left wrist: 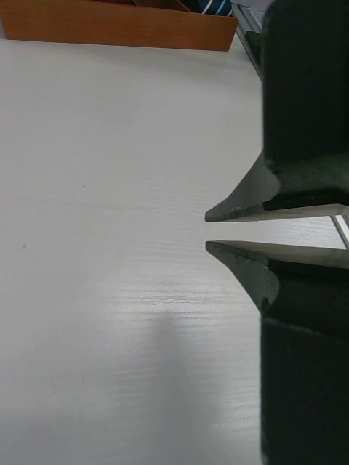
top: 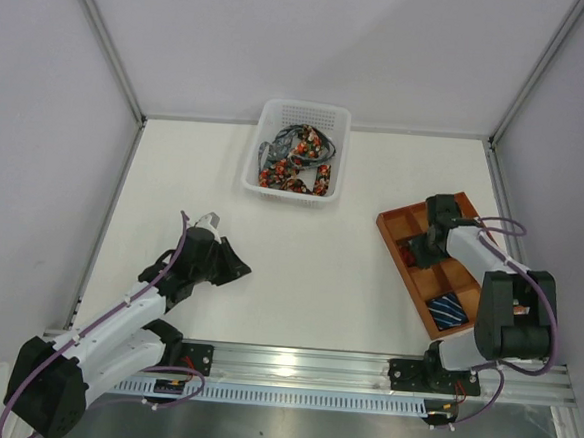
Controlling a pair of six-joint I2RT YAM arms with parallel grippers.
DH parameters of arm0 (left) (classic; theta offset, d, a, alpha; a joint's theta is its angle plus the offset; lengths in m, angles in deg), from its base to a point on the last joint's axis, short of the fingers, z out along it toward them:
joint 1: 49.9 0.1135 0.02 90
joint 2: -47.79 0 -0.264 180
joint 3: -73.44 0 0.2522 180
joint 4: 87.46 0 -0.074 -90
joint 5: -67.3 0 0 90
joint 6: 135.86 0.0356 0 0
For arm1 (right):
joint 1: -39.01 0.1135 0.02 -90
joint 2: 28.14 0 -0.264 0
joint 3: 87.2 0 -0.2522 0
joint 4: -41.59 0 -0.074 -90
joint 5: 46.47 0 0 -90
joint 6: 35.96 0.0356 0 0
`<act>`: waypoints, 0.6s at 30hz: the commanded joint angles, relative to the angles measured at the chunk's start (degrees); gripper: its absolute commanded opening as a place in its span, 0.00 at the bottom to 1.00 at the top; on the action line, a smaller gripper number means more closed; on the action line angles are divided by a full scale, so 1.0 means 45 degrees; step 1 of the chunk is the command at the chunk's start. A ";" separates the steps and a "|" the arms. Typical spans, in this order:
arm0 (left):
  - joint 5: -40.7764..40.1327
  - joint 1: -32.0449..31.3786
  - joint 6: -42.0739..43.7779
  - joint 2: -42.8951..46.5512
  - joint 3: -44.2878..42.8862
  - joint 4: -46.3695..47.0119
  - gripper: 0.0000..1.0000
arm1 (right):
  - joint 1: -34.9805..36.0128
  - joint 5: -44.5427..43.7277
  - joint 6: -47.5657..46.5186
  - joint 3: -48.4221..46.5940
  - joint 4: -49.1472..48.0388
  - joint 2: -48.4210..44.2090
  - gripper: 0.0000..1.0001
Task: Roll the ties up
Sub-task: Place the rolled tie into the container
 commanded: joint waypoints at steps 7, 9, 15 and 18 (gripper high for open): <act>0.0133 0.0084 0.0187 0.0335 -0.0385 -0.0049 0.22 | 0.0202 -0.0936 0.0164 -0.1764 0.1560 0.2652 0.00; 0.0074 0.0084 0.0148 0.0452 -0.0366 -0.0069 0.22 | 0.0261 -0.1150 0.0143 -0.2039 0.1853 0.3100 0.00; 0.0113 0.0084 0.0050 0.0452 -0.0366 0.0009 0.22 | 0.0378 -0.1385 0.0026 -0.2665 0.2302 0.3884 0.07; 0.0094 0.0084 0.0050 0.0550 -0.0366 -0.0069 0.22 | 0.0496 -0.1483 0.0026 -0.2724 0.2420 0.3845 0.26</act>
